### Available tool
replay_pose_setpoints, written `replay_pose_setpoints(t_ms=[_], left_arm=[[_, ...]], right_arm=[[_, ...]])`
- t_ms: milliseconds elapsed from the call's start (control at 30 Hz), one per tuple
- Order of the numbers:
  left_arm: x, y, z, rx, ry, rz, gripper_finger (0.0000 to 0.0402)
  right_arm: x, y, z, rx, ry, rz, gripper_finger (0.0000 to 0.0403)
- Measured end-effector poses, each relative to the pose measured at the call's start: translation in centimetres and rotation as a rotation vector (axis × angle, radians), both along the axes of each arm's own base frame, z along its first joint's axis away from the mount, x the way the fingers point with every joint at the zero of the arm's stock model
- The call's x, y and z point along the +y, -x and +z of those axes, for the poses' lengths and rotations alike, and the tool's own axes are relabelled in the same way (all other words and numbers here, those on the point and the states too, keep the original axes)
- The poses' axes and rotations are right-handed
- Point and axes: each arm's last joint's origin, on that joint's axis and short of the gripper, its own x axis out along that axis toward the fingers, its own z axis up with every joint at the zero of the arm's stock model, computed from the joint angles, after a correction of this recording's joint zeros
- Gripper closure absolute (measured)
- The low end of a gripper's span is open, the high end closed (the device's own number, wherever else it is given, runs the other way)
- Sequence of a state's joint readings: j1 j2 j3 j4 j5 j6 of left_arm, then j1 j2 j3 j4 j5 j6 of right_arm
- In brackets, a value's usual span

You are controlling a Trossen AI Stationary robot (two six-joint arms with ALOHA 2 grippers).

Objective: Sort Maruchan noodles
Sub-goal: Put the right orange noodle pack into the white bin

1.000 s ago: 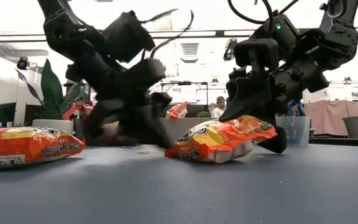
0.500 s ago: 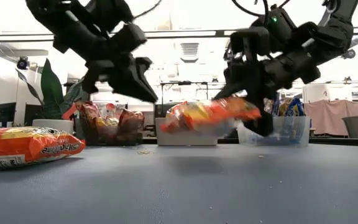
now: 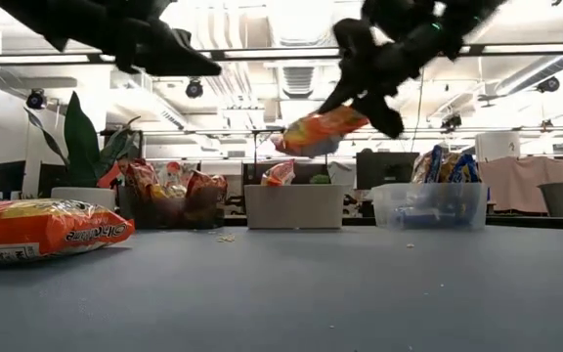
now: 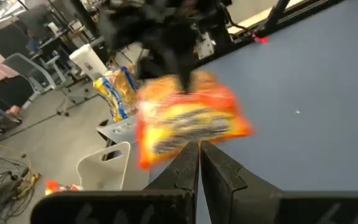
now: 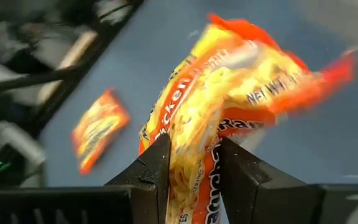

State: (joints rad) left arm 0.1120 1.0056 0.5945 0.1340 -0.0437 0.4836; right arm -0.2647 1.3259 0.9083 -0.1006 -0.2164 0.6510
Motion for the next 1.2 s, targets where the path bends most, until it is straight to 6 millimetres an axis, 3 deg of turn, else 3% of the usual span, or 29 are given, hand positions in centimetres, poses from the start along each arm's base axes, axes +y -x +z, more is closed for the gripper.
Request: replay_pose_setpoints(t_ms=[200,367,500,800,1200], left_arm=[[0.0,1.0,-0.1,-0.008,-0.012,0.004,0.0402],[0.1,1.2,-0.2,-0.011,-0.048,0.001,0.0402],[0.2,1.2,-0.1,-0.013,-0.066,0.008,0.0402],[0.3,1.2,-0.1,-0.007,-0.089,0.02,0.0402],[0.3,1.2,-0.2,-0.004,-0.085,0.021,0.0402]], right_arm=[[-4.8,0.0,4.8,0.191,0.033,-0.149,0.0309],[-9.4,-0.1,7.1,0.293,0.016,-0.223,0.0309],[-13.0,-0.9,7.5,0.363,0.006,-0.239,0.0309],[-19.4,-2.8,5.3,0.545,-0.087,-0.224,0.0309],[-22.4,-5.3,2.9,0.669,-0.057,-0.247,0.0309]])
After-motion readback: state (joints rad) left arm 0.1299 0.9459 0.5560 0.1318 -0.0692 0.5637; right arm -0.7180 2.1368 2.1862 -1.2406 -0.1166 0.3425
